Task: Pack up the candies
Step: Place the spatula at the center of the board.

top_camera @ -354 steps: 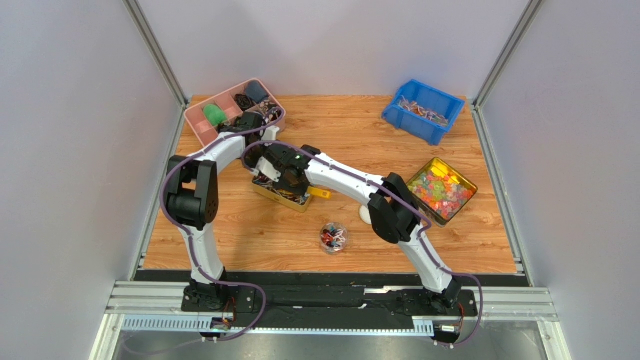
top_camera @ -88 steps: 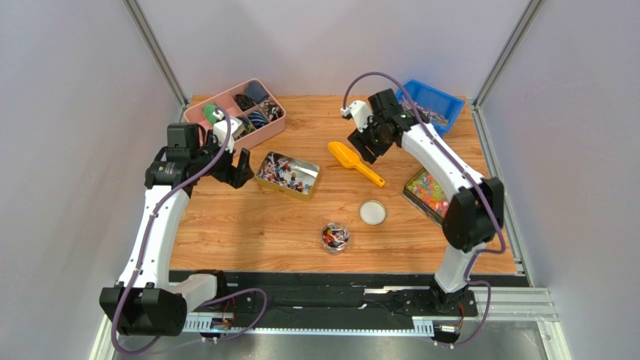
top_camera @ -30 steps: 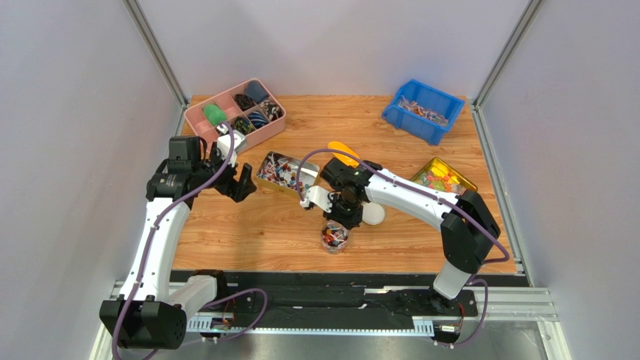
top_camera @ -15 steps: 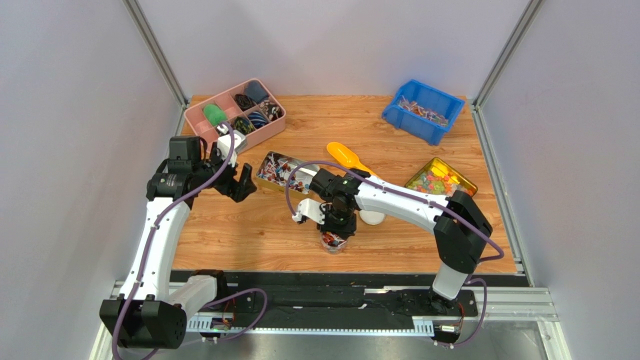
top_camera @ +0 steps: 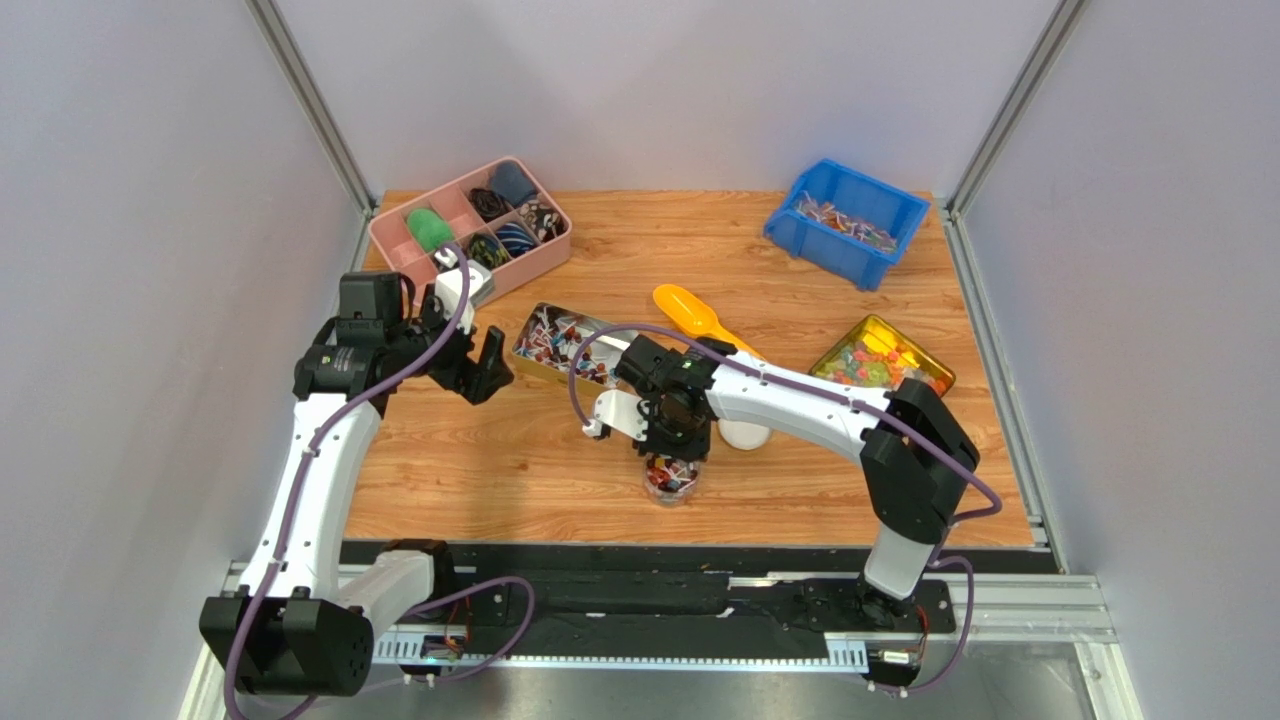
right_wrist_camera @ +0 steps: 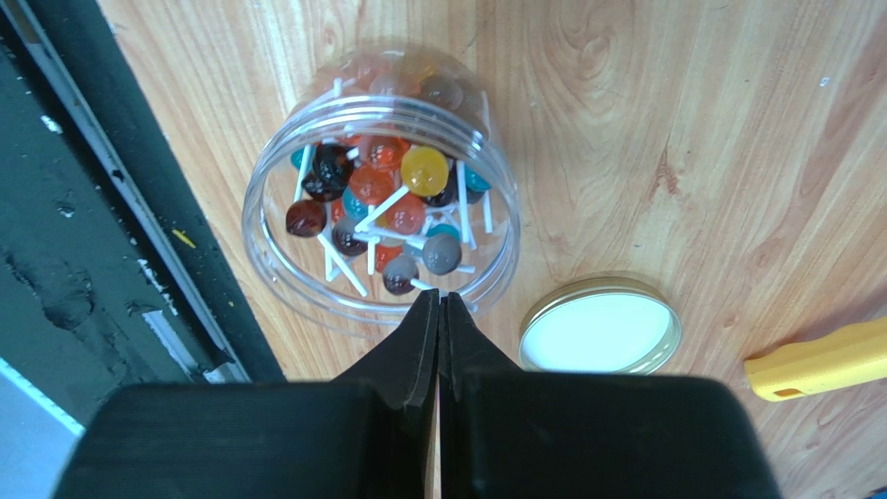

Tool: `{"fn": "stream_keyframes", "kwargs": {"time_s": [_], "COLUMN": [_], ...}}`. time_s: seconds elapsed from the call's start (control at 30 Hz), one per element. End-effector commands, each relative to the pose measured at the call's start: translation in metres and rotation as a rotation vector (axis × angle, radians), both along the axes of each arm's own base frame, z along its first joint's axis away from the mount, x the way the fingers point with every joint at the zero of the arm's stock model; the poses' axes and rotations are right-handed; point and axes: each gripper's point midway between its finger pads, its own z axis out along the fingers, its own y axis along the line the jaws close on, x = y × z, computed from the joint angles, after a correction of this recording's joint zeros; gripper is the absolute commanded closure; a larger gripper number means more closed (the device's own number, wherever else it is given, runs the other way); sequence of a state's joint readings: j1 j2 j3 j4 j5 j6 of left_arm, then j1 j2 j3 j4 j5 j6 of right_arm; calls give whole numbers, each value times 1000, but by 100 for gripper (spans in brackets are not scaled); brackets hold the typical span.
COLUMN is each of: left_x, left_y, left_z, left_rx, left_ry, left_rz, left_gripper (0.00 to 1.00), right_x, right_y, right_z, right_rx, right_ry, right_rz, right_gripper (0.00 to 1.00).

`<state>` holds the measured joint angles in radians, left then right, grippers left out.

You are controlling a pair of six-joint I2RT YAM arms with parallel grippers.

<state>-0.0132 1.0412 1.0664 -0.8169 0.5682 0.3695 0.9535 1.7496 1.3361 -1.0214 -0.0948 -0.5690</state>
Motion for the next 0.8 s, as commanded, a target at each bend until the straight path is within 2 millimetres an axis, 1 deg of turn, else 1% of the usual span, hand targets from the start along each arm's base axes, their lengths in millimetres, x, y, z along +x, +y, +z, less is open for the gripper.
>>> {"fn": "stream_keyframes", "kwargs": {"time_s": [0.0, 0.17, 0.33, 0.4, 0.47, 0.5, 0.53, 0.57, 0.63, 0.67, 0.7, 0.73, 0.77], "left_x": [5, 6, 7, 6, 7, 6, 6, 6, 6, 6, 6, 6, 6], "left_y": [-2, -2, -2, -2, -1, -2, -2, -2, -2, -2, -2, -2, -2], "left_z": [3, 1, 1, 2, 2, 2, 2, 1, 1, 1, 1, 2, 2], "left_rx": [3, 4, 5, 3, 4, 4, 3, 4, 3, 2, 3, 2, 2], "left_ry": [-37, -34, -34, -35, -35, -37, -35, -35, -35, -35, -35, -38, -37], "left_rz": [-22, -23, -24, -24, -22, -23, -24, -23, -24, -25, -24, -25, -25], "left_gripper": [11, 11, 11, 11, 11, 11, 11, 11, 11, 11, 11, 11, 11], "right_x": [15, 14, 5, 8, 17, 25, 28, 32, 31, 32, 29, 29, 28], "right_y": [9, 11, 15, 17, 18, 16, 16, 18, 16, 18, 15, 15, 14], "right_z": [-2, -13, -22, -21, -11, -5, 0, 13, 24, 38, 43, 48, 53], "right_rx": [8, -10, -20, -18, -14, -22, -15, 11, 15, 41, 38, 44, 53], "right_ry": [-60, -46, -17, -39, -97, -142, -161, -188, -199, -214, -207, -210, -211], "right_rz": [1, 9, 30, 31, 21, 11, 11, 6, 7, 8, 11, 13, 13], "right_gripper": [100, 100, 100, 100, 100, 100, 100, 100, 100, 100, 99, 98, 95]}}
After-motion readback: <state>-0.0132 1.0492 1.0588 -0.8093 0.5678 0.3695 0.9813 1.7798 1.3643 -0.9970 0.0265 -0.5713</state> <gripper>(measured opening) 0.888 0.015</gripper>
